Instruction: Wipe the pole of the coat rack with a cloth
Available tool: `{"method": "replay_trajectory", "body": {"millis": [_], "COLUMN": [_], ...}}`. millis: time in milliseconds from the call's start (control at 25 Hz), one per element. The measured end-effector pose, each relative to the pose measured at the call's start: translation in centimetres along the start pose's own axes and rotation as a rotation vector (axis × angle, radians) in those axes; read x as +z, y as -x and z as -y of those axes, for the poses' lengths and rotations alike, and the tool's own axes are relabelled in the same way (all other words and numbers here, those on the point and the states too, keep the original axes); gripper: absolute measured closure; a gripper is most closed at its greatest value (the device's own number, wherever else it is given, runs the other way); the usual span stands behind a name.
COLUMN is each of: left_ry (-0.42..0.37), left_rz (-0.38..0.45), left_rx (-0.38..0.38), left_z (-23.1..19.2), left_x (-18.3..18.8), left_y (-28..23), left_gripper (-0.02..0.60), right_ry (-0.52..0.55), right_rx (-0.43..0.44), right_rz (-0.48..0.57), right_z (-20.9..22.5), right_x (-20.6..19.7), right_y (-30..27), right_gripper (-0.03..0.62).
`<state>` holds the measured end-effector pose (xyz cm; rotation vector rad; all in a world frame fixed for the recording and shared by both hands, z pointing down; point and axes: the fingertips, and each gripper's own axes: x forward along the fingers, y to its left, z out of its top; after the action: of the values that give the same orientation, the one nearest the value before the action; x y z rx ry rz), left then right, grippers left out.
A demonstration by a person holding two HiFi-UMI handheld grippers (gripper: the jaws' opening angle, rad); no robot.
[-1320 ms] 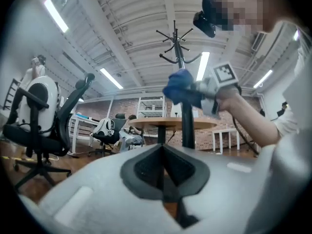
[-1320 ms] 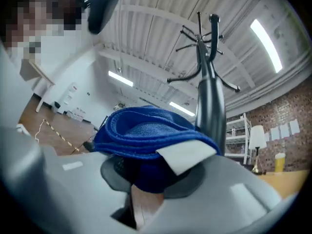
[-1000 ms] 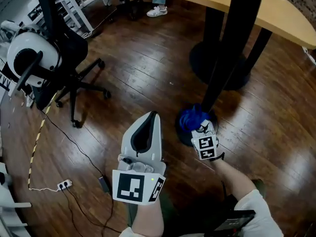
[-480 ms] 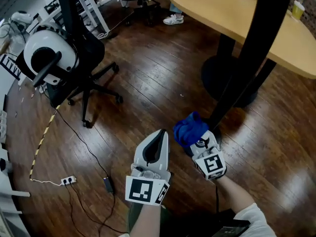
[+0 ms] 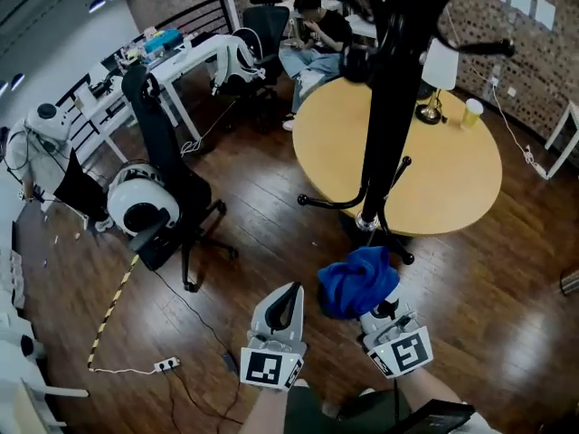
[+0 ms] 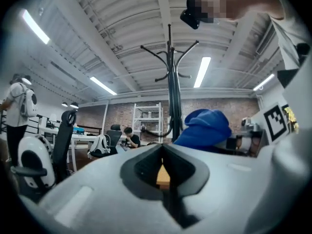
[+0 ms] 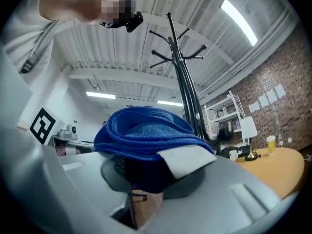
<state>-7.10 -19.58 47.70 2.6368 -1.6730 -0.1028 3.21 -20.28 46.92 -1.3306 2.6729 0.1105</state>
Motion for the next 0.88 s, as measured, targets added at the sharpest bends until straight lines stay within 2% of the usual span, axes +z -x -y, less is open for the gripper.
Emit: {"method": "replay_trajectory", "body": {"millis": [80, 200, 280, 320, 360, 440, 560, 720, 880], "left_ry": [0.005, -0.045, -0.054, -0.05, -0.045, -0.027, -0.024, -0.02, -0.049], "left_rz": [-0.027, -0.035, 0.016, 0.046, 0.06, 0.037, 0.004, 0.016, 0.042], "left_rx": [-0.03, -0.107, -0.129, -0.123, -0.113, -0.112, -0.171, -0.215, -0.249], "left_z": [1.5, 3.8, 4.4, 4.3, 4.2, 4.1, 5.1, 8.3, 12.3], "left_x": [6.7, 16.5, 21.9, 23.5, 24.1, 23.6, 23.3, 25.1, 27.8], "left_y": [0.5, 1.8, 2.4, 2.5, 2.6, 3.2, 5.1, 9.1, 13.7], "left_gripper": [0.58, 0.581, 0.58, 0.58, 0.58, 0.58, 0.58, 0.58, 0.58], "right_ry": [-0.003, 0.042, 0.017, -0.005, -0.023, -0.059, -0.13, -0.12, -0.078], "right_rx": [-0.03, -0.092, -0.102, -0.101, -0.109, -0.152, -0.202, -0.258, -0.239], "right_rz": [-0.028, 0.004, 0.027, 0.017, -0.009, -0.059, -0.046, -0.043, 0.013], "right_z": [-0.2, -0.7, -0.5, -0.3, -0.1, -0.4, -2.3, -4.3, -6.7], "right_x": [7.0, 18.4, 22.7, 23.3, 23.0, 21.9, 22.5, 25.3, 30.3], "right_y": [0.4, 1.6, 2.1, 2.3, 2.7, 4.2, 7.6, 12.7, 16.8], "right_gripper": [0.494, 0.494, 0.493, 0.493, 0.493, 0.493, 0.493, 0.493, 0.493]}}
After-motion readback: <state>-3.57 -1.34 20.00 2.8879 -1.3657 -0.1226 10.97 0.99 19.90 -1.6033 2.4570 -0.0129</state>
